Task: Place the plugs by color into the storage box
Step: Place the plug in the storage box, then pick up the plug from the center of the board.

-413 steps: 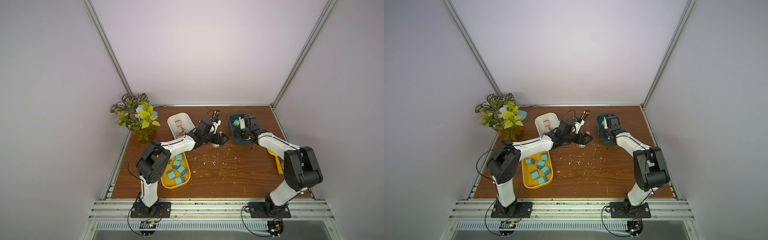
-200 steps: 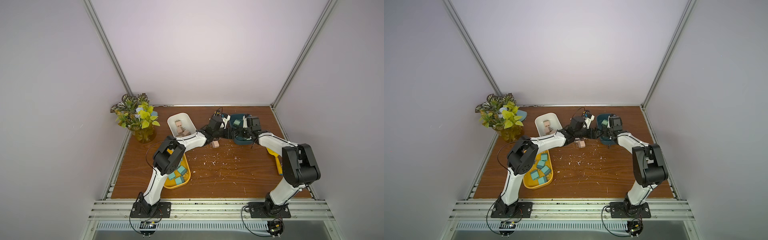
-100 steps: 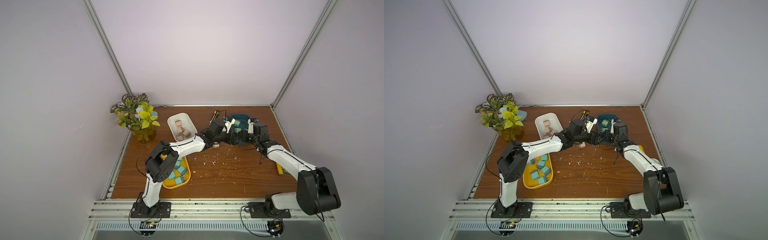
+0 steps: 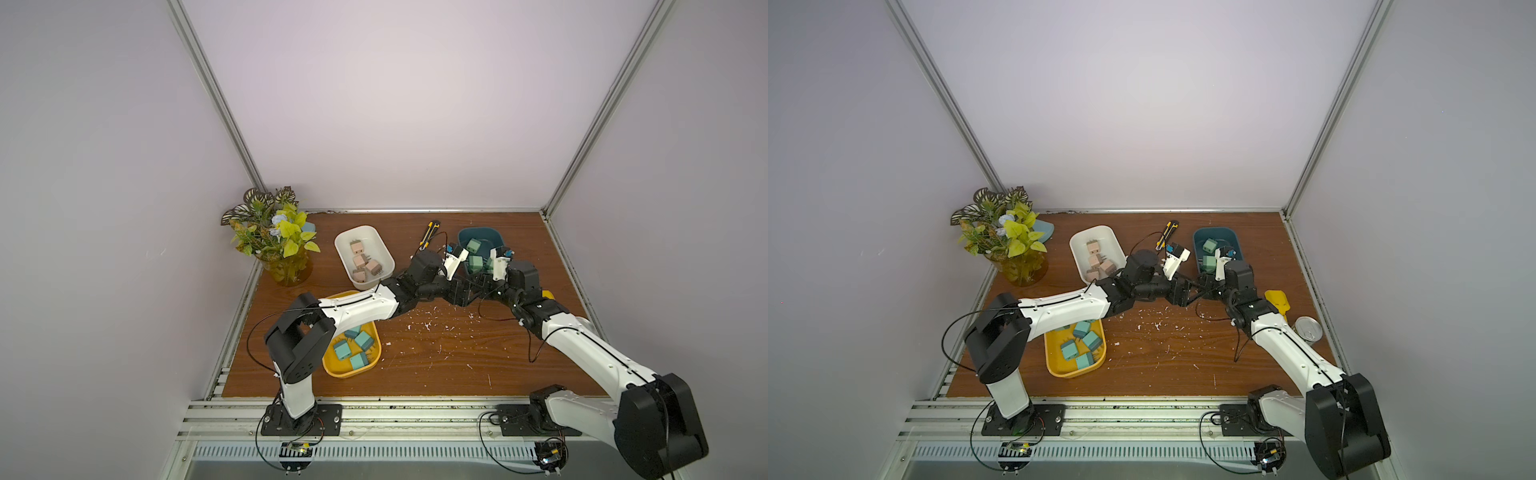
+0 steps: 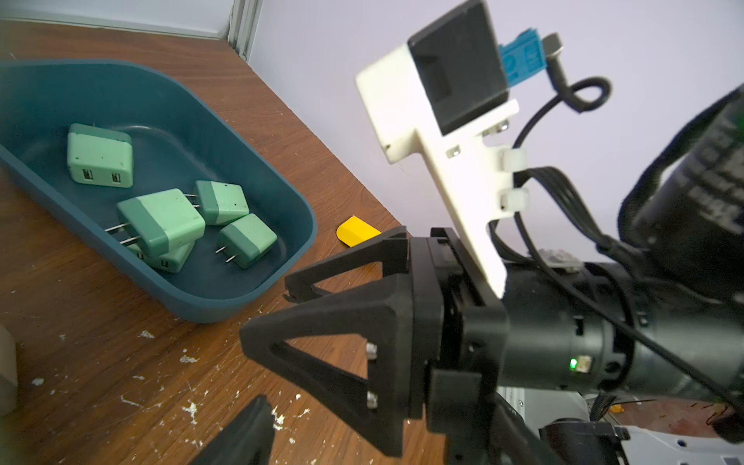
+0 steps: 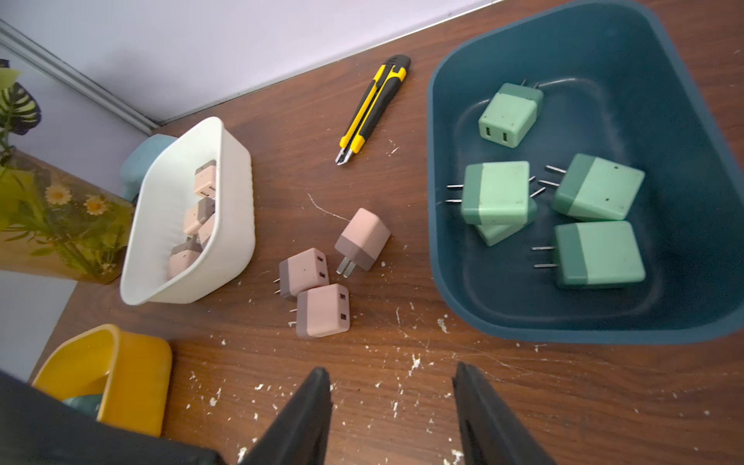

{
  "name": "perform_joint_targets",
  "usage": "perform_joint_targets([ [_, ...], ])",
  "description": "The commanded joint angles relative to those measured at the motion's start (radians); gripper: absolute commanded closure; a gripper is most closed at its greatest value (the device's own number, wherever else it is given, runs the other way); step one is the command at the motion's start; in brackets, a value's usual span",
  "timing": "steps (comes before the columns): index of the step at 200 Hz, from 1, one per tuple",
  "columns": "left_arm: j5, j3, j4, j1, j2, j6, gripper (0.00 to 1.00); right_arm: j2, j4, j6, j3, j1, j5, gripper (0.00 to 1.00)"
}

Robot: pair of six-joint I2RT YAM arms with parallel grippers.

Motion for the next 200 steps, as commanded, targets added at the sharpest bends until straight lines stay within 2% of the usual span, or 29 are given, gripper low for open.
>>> perform_joint_targets([
  [1, -0.265, -0.062, -0.109, 0.087, -0.01, 0.025, 0.18, -0.068, -0.035, -0.03, -0.013, -0.015, -0.065, 0.43],
  [21, -0.236, -0.104, -0.077, 0.092, -0.044, 0.014, 0.19, -0.077, -0.03, -0.03, -0.029, -0.014, -0.05, 0.4],
  [68, -0.038, -0.208, 0.148, 0.093, -0.112, -0.068, 0.2, -0.038, -0.014, -0.029, -0.033, -0.015, -0.013, 0.36],
  [84, -0.017, -0.223, 0.193, 0.093, -0.112, -0.086, 0.2, -0.013, -0.004, -0.025, -0.025, -0.015, -0.018, 0.36],
  [113, -0.084, -0.176, 0.089, 0.106, -0.073, -0.074, 0.2, 0.021, 0.021, -0.021, -0.013, -0.015, -0.032, 0.35],
  [146, -0.213, -0.069, -0.094, 0.11, 0.002, 0.025, 0.18, 0.043, 0.018, -0.023, -0.002, -0.015, -0.034, 0.35],
  [200, -0.296, -0.006, -0.145, 0.11, 0.098, 0.095, 0.18, 0.074, 0.035, -0.025, -0.007, -0.013, -0.075, 0.35],
])
